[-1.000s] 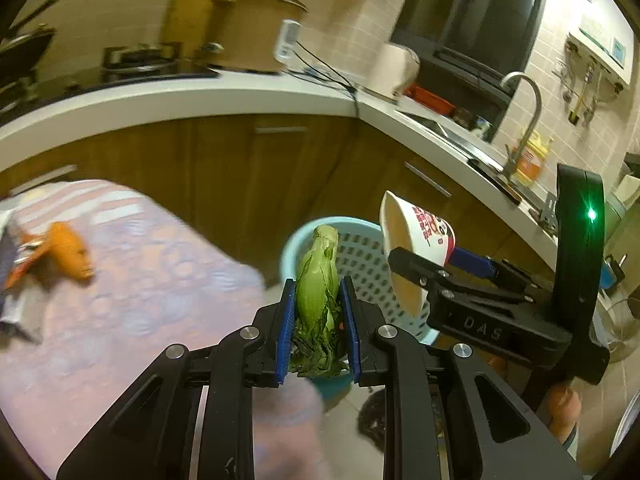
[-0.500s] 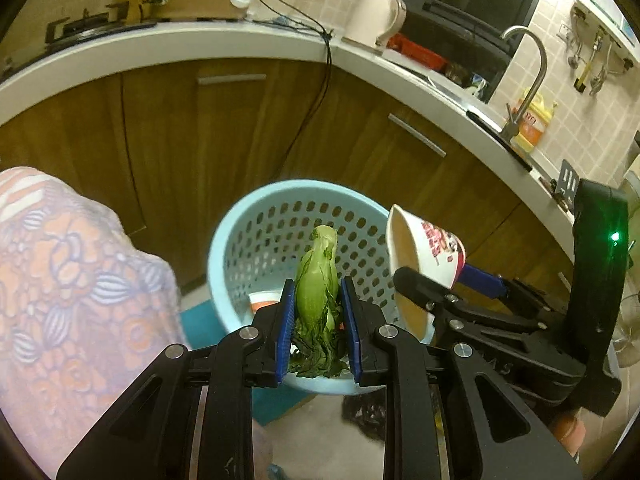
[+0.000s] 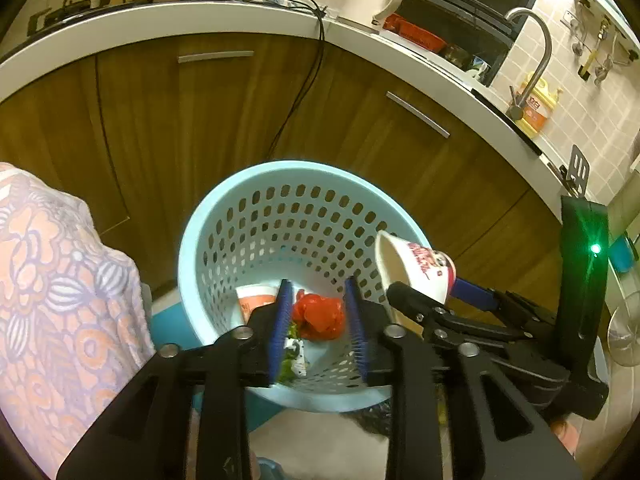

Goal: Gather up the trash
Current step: 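Carry vegetable and paper bucket to the basket and open both tools, then withdraw both open tools from the basket toward the table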

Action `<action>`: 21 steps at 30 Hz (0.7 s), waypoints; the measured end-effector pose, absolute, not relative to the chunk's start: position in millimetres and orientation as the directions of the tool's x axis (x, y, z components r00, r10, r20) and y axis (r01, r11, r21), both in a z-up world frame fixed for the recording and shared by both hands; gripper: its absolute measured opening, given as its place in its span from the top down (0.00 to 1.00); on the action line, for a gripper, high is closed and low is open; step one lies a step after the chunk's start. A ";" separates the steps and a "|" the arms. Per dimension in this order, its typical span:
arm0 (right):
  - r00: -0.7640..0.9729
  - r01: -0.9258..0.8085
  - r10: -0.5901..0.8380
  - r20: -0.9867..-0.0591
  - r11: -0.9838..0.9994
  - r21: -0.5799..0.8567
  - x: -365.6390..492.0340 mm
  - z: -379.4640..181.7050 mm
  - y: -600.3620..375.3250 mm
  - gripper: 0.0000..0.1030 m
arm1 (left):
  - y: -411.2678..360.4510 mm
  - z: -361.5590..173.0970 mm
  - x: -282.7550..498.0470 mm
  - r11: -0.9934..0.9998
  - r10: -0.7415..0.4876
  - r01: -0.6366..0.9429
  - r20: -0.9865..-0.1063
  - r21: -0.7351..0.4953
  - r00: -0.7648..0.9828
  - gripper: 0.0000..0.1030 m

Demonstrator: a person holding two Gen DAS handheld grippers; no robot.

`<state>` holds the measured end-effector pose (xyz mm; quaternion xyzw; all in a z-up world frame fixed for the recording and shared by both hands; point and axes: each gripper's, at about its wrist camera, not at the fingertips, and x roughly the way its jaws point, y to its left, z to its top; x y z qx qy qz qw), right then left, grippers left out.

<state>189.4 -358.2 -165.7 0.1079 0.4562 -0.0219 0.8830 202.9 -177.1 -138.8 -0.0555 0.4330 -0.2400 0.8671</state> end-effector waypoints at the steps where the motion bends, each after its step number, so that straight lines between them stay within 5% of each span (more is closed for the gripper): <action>1: 0.576 0.145 0.067 -0.815 0.972 0.183 190.2 -167.7 -360.2 0.23 | -176.3 -138.3 202.4 0.881 -0.460 0.363 -0.724 -0.302 0.514 0.58; 3: 0.571 0.157 0.088 -0.816 0.964 0.213 189.8 -169.7 -364.3 0.21 | -173.0 -136.0 199.8 0.883 -0.459 0.358 -0.716 -0.303 0.525 0.51; 21: 0.696 -0.004 0.074 -0.715 0.995 0.099 171.5 -106.0 -298.3 0.22 | -100.0 -89.8 158.2 0.914 -0.404 0.260 -0.631 -0.313 0.662 0.51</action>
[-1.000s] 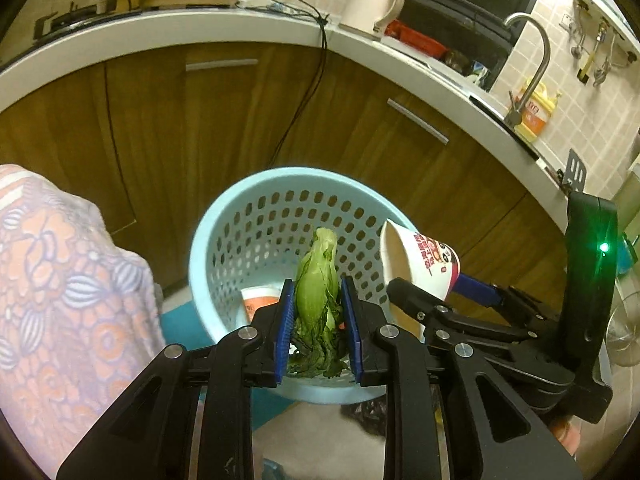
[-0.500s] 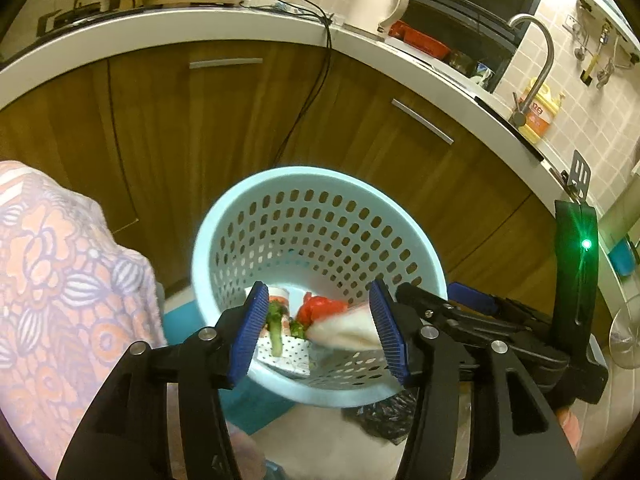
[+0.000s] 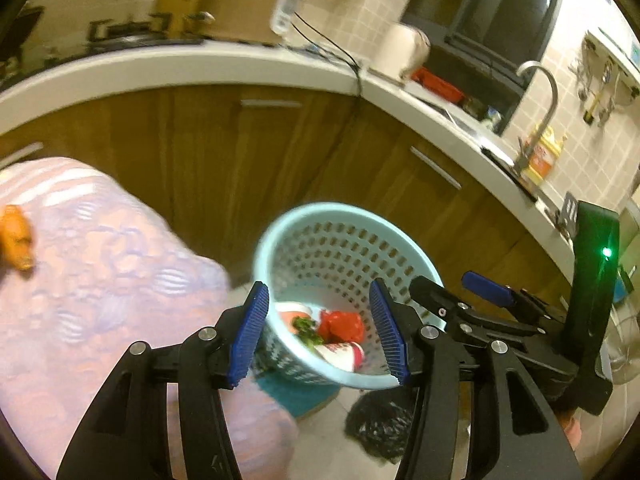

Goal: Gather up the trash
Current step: 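Withdraw both open tools from the basket toward the table, then grasp the white milk carton with the left tool while the right tool grasps the blue-white box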

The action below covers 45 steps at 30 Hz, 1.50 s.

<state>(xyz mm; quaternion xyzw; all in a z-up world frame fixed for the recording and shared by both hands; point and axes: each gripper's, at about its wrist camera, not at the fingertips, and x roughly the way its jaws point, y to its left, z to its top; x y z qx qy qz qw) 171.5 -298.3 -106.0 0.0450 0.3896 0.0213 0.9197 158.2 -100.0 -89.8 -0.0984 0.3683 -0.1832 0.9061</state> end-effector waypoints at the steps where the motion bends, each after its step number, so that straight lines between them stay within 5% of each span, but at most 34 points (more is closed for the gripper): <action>1: 0.704 -0.027 0.087 -0.705 0.995 0.095 169.9 -100.7 -288.7 0.22 | -91.5 -85.7 154.6 0.918 -0.392 0.246 -0.623 -0.311 0.677 0.51; 17: 0.624 -0.336 0.332 -0.707 0.931 0.142 166.4 -86.6 -110.4 0.32 | 89.0 -47.4 92.1 0.929 -0.185 -0.044 -0.561 -0.368 0.807 0.45; 30: 0.606 -0.480 0.426 -0.672 0.869 0.118 180.3 -109.8 -3.3 0.32 | 183.3 -51.2 82.3 0.930 0.040 -0.248 -0.596 -0.272 0.802 0.26; 40: 0.606 -0.529 0.433 -0.668 0.846 0.068 178.6 -120.5 12.8 0.32 | 197.2 -81.2 130.1 0.954 0.063 -0.244 -0.684 -0.172 0.726 0.26; 45: 0.593 -0.544 0.451 -0.667 0.835 0.081 179.9 -119.8 12.7 0.32 | 196.8 -90.8 144.3 0.964 0.077 -0.233 -0.707 -0.127 0.703 0.43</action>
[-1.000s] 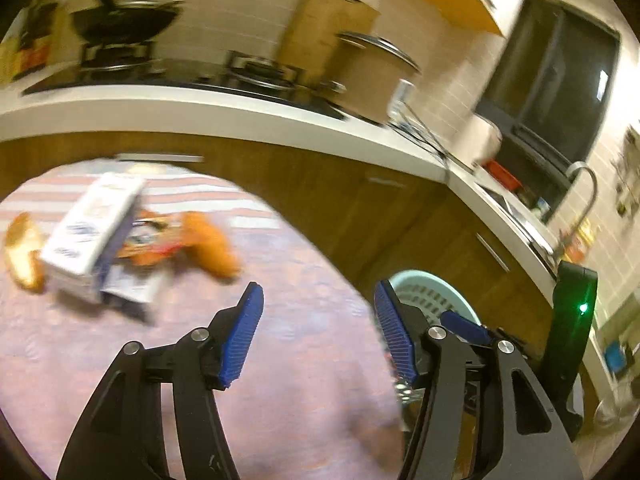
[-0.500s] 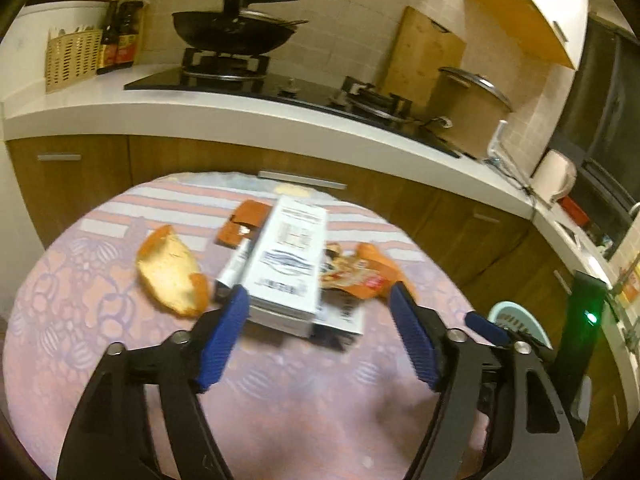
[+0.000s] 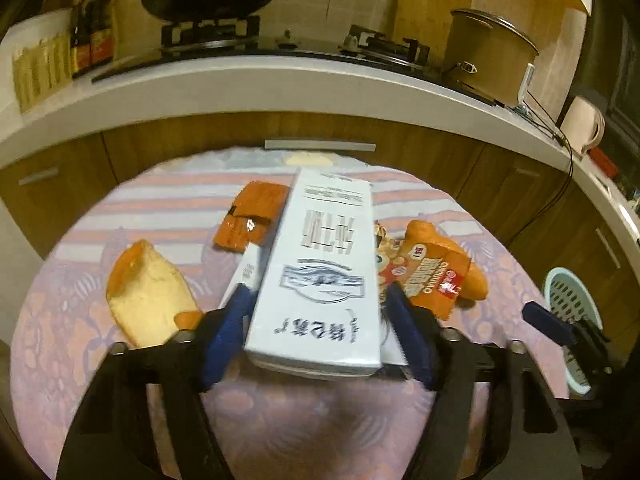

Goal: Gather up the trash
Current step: 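Grasp the white milk carton with the left tool while the right tool grasps the blue-white box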

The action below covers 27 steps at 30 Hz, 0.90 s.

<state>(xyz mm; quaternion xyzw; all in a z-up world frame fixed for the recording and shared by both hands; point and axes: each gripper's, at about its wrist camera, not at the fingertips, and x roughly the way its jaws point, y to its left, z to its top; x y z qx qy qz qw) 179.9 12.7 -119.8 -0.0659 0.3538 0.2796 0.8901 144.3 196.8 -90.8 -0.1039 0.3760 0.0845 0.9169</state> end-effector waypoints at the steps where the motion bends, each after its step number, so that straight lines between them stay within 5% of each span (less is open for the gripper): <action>1: 0.588 -0.550 0.456 -0.668 0.831 0.083 179.1 -119.8 13.6 0.32 | 196.6 -91.7 144.9 0.966 0.068 -0.224 -0.710 -0.129 0.701 0.43; 16: 0.421 -0.725 0.519 -0.744 0.685 0.068 194.5 -119.1 87.1 0.26 | 254.5 -53.1 56.0 0.889 0.079 -0.309 -0.550 -0.339 0.831 0.45; 27: 0.282 -0.812 0.577 -0.766 0.569 0.129 162.8 -123.4 112.0 0.32 | 285.8 -58.5 29.3 0.851 0.098 -0.351 -0.539 -0.391 0.837 0.45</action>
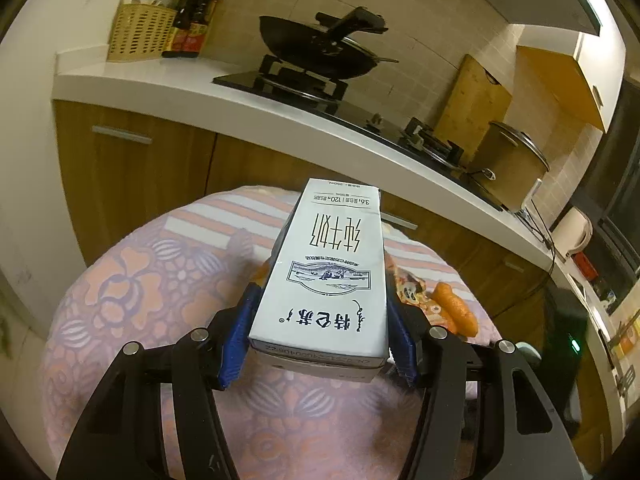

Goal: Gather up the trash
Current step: 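Grasp the white milk carton with the left tool while the right tool grasps the blue-white box, then carry carton and box over the basket and open both tools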

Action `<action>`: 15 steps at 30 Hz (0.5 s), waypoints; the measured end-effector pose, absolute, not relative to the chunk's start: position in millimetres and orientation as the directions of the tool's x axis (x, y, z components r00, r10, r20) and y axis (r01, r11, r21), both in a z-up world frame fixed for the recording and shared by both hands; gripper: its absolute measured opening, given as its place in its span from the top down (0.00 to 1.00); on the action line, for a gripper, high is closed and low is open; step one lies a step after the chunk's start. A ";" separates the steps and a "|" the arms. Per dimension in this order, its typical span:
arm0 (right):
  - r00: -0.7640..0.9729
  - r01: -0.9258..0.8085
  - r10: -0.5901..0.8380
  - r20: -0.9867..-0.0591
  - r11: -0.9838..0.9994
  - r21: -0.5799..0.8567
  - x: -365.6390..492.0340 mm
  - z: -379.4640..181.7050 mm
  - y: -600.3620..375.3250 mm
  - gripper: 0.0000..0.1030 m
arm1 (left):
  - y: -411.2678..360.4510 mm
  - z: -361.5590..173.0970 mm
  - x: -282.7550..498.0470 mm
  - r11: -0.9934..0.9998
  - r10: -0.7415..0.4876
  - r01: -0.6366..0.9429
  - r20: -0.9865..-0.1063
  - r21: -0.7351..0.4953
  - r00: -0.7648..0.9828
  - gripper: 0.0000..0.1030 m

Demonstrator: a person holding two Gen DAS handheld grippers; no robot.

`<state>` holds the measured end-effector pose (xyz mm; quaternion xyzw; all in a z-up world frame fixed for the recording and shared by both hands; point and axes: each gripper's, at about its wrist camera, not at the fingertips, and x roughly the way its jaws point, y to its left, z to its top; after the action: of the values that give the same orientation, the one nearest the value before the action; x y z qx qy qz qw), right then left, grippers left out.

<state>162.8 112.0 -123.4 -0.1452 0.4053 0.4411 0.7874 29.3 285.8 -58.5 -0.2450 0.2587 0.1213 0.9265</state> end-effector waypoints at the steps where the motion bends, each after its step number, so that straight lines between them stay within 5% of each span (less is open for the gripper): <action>1: 0.262 -0.824 0.588 -0.765 0.550 0.141 156.4 -122.7 113.0 0.32 | 287.3 -59.5 28.2 0.848 0.097 -0.352 -0.538 -0.396 0.838 0.45; 13: 0.283 -0.816 0.526 -0.802 0.571 0.086 161.1 -136.1 149.7 0.31 | 295.2 -63.7 12.3 0.834 0.095 -0.361 -0.536 -0.417 0.839 0.45; 15: 0.283 -0.817 0.520 -0.806 0.571 0.082 159.8 -137.8 152.5 0.40 | 294.3 -63.4 10.9 0.834 0.093 -0.359 -0.536 -0.418 0.839 0.45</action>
<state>159.8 152.5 -137.8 -0.1772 0.4187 0.4281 0.7810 10.9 294.3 -63.4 -0.2604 0.2557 0.1223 0.9229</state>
